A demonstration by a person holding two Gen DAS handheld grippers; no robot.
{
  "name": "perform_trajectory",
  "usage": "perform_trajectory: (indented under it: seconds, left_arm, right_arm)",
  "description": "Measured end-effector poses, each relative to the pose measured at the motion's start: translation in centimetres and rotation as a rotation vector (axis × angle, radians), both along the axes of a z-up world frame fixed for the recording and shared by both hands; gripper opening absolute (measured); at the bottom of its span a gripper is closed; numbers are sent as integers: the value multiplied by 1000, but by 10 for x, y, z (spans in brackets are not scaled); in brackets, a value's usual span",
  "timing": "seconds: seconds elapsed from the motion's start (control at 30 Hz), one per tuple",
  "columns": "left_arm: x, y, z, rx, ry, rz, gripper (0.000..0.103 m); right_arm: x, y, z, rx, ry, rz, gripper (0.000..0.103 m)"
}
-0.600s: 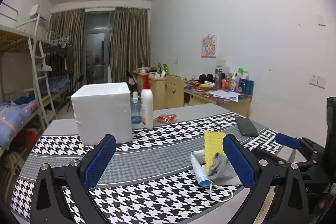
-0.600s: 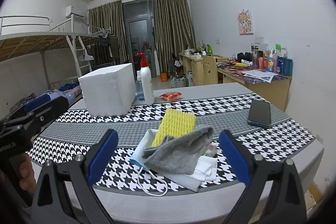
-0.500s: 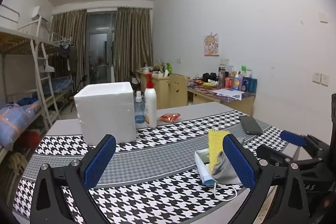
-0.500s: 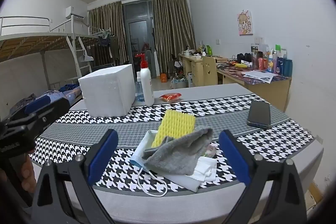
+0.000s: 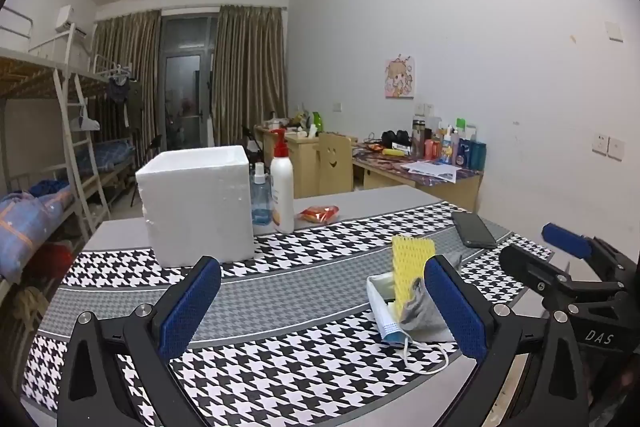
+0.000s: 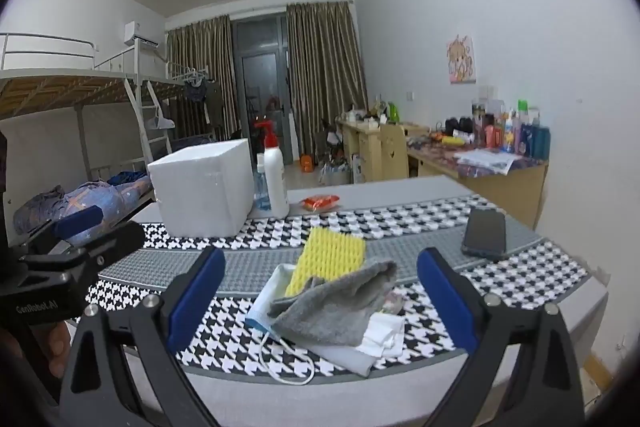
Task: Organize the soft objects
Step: 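Move the right gripper toward the grey sock while the left approaches the white mask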
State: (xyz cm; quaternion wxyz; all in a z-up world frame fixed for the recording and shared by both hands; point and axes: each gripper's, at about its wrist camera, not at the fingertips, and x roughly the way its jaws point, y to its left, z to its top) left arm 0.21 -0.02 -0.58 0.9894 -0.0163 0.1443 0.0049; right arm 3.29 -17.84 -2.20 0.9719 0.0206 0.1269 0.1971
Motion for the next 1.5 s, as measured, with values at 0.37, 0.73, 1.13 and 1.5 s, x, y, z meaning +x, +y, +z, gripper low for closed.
perform_trajectory:
  seconds: [0.37, 0.73, 1.13, 1.5]
  left_arm:
    - [-1, -1, -1, -5, 7, -1, 102]
    - [1, -1, -2, -1, 19, 4, 102]
    - [11, -10, -6, 4, 39, -14, 102]
    - [33, -14, -14, -8, 92, -49, 102]
  right_arm:
    - [-5, 8, 0, -33, -56, -30, 99]
    - [-5, 6, 0, -26, -42, -30, 99]
    - [0, 2, -1, -22, -25, -32, 99]
    - [13, -6, -3, -30, 5, -49, 99]
